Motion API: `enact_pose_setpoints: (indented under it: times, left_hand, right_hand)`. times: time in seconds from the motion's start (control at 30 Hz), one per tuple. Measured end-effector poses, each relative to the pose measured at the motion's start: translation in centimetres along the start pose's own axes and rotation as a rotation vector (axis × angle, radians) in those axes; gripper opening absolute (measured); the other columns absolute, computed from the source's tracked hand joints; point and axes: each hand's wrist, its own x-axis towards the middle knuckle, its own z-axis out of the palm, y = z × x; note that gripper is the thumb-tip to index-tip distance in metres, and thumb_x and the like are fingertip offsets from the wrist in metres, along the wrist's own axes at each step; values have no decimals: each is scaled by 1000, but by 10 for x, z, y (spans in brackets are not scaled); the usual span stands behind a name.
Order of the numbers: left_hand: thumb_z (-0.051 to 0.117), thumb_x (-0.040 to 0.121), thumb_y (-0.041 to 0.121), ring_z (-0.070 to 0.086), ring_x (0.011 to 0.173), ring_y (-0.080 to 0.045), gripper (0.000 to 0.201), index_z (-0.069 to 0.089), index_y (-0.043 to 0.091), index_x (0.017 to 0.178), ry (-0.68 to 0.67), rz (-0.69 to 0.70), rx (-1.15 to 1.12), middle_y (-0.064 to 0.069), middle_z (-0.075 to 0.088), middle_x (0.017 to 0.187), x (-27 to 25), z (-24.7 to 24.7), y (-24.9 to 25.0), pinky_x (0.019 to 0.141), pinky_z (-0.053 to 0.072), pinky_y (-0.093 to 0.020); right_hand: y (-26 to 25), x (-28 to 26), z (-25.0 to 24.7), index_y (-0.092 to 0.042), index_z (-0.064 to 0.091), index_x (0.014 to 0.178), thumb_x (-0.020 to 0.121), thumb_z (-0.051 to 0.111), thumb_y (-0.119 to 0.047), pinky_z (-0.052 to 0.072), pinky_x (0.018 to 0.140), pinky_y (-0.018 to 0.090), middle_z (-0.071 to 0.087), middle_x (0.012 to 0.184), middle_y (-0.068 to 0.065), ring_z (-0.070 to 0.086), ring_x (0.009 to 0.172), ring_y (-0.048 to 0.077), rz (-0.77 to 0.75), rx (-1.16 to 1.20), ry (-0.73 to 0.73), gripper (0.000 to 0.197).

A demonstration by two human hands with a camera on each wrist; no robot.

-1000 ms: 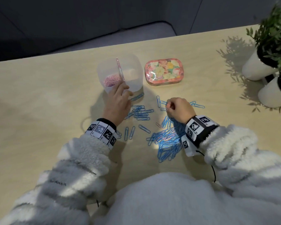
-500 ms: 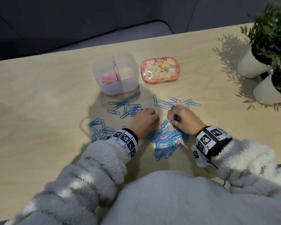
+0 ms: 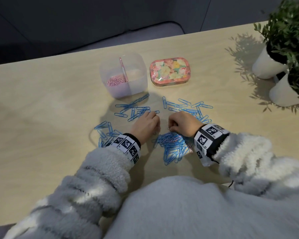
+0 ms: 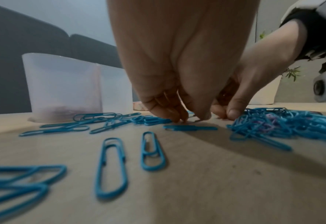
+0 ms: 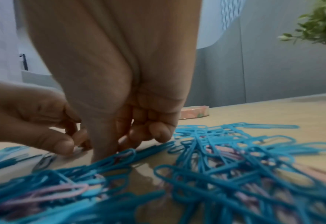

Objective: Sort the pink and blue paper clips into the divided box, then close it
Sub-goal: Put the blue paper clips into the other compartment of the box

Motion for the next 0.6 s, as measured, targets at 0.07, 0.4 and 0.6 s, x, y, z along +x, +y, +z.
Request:
enact_pose_setpoints:
  times: [0.07,0.4,0.6]
  left_hand:
    - [53,84,5,55,86,-34,6,55,2,89,28,-50,-141,-18,61,91,-6,-2,3,76,39,-39]
    - [48,89,13,50,82,-22,9,57,10,90,-70,-329,-513,-3,52,84,-28,0,26,74,40,-31]
    - [60,85,19,52,97,-26,14,58,7,93,34,-317,-304,-13,56,100,-39,20,25,84,39,-33]
  right_hand:
    - [-2,1,-1,-11,63,78,76,64,-10,46,73,36,55,79,-1,59,85,24,-13,-27,-8,3]
    - [24,-18,1,-18,51,73,82,43,6,32,46,15,42,59,-4,45,44,0,20,478,199,27]
    - [21,-28,6,-20,62,85,80,63,-19,35,67,25,45,60,-15,47,62,9,-51,133,52,6]
